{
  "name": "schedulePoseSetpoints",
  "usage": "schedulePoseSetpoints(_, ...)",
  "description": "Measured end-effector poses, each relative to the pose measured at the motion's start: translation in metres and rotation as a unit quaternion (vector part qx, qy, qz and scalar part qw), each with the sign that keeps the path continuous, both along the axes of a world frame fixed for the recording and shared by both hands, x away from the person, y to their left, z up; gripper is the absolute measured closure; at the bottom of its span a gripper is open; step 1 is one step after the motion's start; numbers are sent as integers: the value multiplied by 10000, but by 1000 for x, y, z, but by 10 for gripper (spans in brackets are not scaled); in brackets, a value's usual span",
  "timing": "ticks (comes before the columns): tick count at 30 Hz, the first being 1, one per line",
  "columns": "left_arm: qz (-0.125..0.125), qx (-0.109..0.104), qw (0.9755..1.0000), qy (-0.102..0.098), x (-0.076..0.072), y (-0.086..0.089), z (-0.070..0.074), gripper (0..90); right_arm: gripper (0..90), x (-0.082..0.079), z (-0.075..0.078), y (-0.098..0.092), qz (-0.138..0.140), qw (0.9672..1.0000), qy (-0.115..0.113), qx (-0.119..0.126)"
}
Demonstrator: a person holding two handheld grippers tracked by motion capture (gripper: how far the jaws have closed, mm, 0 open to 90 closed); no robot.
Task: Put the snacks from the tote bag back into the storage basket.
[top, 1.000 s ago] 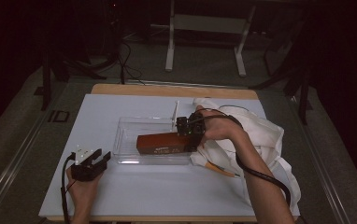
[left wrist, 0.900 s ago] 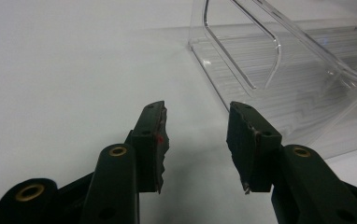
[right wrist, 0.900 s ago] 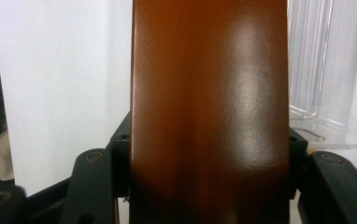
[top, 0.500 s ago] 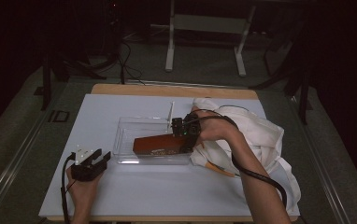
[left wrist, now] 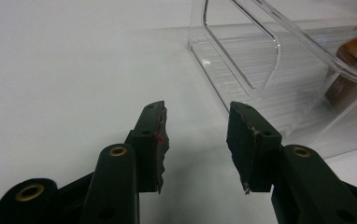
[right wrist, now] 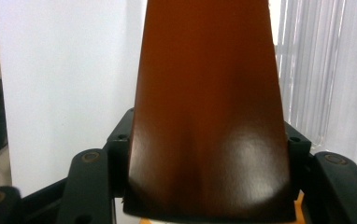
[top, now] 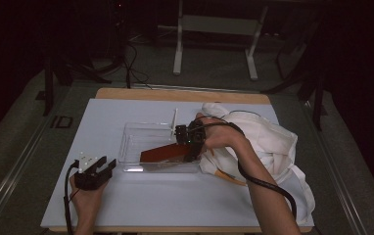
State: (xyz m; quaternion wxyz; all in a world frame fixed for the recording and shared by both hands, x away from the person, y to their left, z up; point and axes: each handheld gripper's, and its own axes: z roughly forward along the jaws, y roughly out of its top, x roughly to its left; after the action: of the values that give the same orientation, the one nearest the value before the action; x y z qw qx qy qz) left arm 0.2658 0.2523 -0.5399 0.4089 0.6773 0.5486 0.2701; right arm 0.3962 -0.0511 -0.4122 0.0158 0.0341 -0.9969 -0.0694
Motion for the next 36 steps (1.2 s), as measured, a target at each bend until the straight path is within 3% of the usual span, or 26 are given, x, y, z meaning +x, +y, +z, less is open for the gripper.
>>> schedulePoseSetpoints(16, 4, 2, 10000, -1, 0, 0, 0, 577, 392, 1, -7, 4, -16, 10000, 51, 44)
schedulePoseSetpoints(36, 2, 6, 10000, -6, 0, 0, 0, 577, 356, 0, -1, -5, -90, 9999, -12, 143)
